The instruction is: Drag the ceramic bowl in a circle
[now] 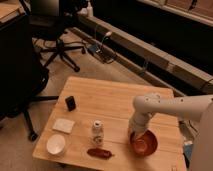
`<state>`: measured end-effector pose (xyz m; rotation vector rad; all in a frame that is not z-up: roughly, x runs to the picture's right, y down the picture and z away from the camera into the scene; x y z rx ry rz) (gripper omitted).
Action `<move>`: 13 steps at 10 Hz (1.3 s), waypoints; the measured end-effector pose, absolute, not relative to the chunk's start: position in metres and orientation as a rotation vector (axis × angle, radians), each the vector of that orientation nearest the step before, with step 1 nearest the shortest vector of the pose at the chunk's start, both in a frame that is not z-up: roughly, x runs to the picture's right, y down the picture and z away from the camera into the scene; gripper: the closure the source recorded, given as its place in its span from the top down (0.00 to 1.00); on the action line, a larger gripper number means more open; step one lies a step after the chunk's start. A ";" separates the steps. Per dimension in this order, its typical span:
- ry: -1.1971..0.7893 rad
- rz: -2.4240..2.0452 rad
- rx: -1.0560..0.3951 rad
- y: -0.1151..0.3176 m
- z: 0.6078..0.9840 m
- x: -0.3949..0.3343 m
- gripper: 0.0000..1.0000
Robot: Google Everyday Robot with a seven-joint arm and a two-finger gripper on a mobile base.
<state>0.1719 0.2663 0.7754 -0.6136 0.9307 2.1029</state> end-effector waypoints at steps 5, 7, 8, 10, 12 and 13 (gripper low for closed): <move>0.974 2.103 -0.472 0.211 0.797 0.244 0.00; 0.948 2.096 -0.437 0.174 0.815 0.252 0.00; 0.924 2.090 -0.426 0.152 0.827 0.251 0.00; 0.891 2.060 -0.407 0.114 0.848 0.242 0.00; 0.858 2.014 -0.393 0.079 0.865 0.222 0.00; 0.846 1.998 -0.390 0.069 0.870 0.214 0.00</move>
